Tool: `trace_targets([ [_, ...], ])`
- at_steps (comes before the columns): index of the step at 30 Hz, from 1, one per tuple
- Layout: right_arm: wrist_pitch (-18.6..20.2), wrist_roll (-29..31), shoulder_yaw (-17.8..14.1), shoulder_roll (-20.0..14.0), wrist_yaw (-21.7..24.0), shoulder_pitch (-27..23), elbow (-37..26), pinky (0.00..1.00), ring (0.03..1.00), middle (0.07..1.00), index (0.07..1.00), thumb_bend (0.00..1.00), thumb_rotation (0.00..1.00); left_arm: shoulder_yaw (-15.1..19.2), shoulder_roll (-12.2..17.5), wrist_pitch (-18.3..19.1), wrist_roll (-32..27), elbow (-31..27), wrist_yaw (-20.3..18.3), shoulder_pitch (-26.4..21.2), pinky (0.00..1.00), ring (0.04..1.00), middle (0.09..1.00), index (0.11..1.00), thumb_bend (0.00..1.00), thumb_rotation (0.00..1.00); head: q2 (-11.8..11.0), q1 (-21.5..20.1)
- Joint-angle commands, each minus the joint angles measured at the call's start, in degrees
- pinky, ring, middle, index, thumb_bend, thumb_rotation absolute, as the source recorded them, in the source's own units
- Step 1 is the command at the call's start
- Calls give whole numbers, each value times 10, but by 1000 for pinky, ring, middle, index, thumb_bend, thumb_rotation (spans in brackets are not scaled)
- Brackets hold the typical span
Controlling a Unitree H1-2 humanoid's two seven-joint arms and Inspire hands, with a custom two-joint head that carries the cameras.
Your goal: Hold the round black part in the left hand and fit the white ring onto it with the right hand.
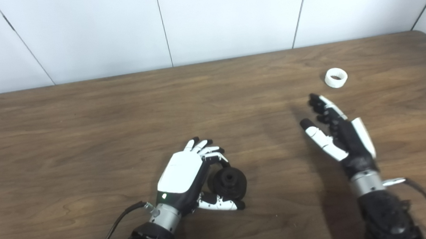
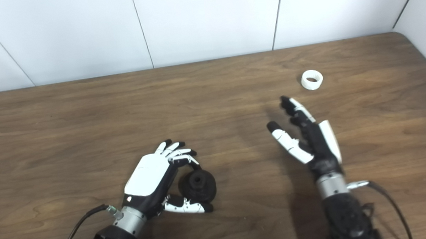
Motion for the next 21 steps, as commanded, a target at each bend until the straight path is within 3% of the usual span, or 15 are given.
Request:
trace_targets([
  [1,12,-13,-9,-10,-2,-33,-27,864,889,881,847,569,464,-4,10,4,16,28,-12,12,1000,919,806,485,524,55,-5,-20],
  [6,47,-40,-16,-26,-2,-62,-35,833,867,870,837,605,461,-5,13,0,18,35,-5,11,1000,913,804,485,524,55,-13,-48],
  [13,85,-58,-28,-65,13,-116,-23,885,873,863,820,643,451,2,18,2,11,30,-9,16,1000,919,810,485,524,54,-29,-83],
  [21,67,-72,-28,-109,11,-159,35,911,906,880,804,657,406,5,28,-11,15,40,1,20,1000,910,807,485,523,55,-45,-111],
])
